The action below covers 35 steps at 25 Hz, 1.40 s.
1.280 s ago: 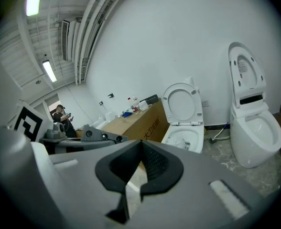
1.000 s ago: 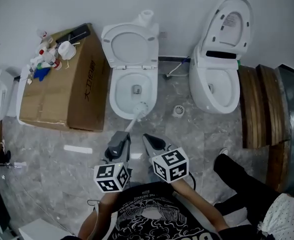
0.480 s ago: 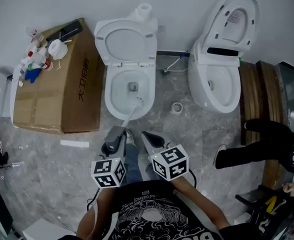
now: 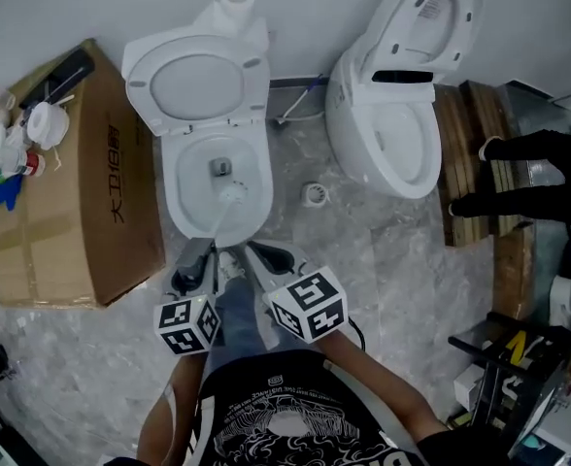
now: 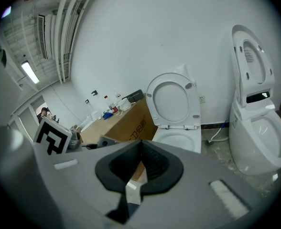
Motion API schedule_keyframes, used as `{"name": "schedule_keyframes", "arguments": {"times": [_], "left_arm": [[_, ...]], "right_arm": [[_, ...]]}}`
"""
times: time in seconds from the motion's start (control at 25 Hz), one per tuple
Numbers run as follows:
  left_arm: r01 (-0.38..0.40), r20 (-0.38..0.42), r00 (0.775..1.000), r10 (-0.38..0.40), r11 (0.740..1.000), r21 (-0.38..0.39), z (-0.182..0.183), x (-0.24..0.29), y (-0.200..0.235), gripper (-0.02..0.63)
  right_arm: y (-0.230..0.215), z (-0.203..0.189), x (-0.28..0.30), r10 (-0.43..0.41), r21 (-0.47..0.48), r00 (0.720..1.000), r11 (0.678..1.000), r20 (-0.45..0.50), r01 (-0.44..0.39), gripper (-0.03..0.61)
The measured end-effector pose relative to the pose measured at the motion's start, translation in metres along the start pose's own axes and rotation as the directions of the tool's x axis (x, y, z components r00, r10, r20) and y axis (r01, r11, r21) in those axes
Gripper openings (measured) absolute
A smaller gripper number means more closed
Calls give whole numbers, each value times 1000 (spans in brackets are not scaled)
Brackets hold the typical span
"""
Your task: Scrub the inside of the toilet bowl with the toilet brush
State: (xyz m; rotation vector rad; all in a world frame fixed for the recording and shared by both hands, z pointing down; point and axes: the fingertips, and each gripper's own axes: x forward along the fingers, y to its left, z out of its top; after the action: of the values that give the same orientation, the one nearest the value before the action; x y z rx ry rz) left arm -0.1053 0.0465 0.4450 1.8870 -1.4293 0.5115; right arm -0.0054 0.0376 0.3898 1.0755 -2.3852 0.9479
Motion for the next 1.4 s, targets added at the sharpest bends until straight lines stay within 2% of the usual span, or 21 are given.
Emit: {"name": "schedule_keyframes", "arguments": {"times": [0.12,0.32,0.76,1.04,1.4], "left_arm": [[14,-31,999,-13,1000,6,2,25,19,173],[38,-106,994,-38,999,1,-15,62,38,173],[103,-204,974,-97,994,20,-35,124,54,173],[143,-216,968,-130,989,43,-34,160,45,173],[136,-182,976,-121,988,76,-10,197,56,173]], "right_arm": [[-5,13,27,-11,0,1000,1000,2,11,-2],[-13,16,53,-49,18,999,999,-10,49,-2],[-17,-6,95,-83,80,996,993,-42,86,-2],[-24,-16,105,-88,96,995,991,-55,93,-2],[-32,-35,101,-109,120,990,985,-89,120,-2]]}}
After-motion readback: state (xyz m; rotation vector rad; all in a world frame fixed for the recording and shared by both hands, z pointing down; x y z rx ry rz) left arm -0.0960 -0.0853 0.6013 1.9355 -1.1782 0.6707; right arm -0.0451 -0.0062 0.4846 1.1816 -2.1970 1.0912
